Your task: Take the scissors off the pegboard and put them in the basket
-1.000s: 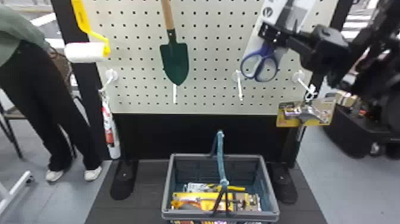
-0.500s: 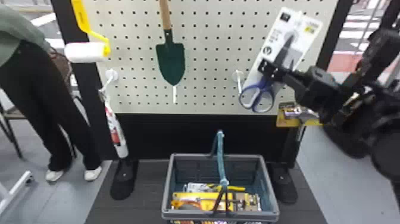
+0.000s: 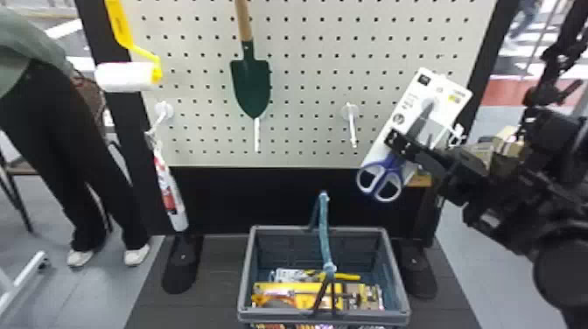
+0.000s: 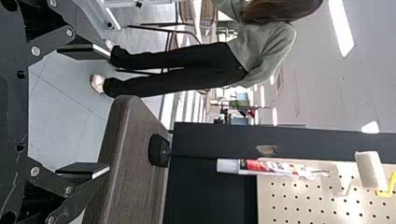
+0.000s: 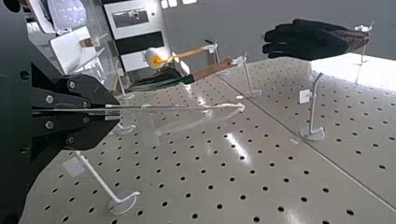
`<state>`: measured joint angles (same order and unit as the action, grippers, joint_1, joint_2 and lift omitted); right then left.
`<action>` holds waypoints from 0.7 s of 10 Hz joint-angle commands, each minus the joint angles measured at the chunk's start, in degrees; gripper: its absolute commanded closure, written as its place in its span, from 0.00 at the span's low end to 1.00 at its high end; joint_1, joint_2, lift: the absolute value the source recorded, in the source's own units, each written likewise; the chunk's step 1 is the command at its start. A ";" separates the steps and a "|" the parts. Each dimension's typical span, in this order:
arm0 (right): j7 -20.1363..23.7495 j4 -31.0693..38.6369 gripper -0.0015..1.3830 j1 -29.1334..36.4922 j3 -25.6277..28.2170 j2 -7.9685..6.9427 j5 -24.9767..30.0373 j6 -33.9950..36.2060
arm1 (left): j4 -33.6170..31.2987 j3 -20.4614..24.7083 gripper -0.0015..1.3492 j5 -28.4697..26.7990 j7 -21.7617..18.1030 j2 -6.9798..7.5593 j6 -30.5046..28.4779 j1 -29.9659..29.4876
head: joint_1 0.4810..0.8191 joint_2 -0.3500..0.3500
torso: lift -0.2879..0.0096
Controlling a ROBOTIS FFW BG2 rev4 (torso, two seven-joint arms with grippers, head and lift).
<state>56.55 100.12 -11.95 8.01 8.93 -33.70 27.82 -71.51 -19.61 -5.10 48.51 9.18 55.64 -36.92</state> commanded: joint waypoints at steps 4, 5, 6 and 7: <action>-1.88 -4.42 0.93 4.35 0.60 -1.46 -1.72 -2.34 | 0.00 0.10 0.31 0.00 0.00 -0.13 0.26 -0.02 | 0.20 0.50 | 0.63; -1.79 -5.82 0.93 4.47 0.52 -1.63 -1.55 -2.51 | 0.00 0.10 0.31 0.00 0.00 -0.22 0.26 -0.02 | 0.20 0.50 | 0.63; -1.79 -7.09 0.93 4.60 0.52 -1.90 -1.55 -2.86 | 0.00 0.10 0.31 0.00 0.00 -0.31 0.35 -0.02 | 0.20 0.50 | 0.63; -1.61 -8.07 0.93 4.60 0.43 -2.07 -1.28 -3.04 | 0.00 0.10 0.31 -0.09 0.00 -0.31 0.35 0.10 | 0.20 0.50 | 0.63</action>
<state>54.95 92.64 -7.38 8.49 6.94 -35.08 24.90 -71.51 -19.51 -5.12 48.51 8.89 55.97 -36.92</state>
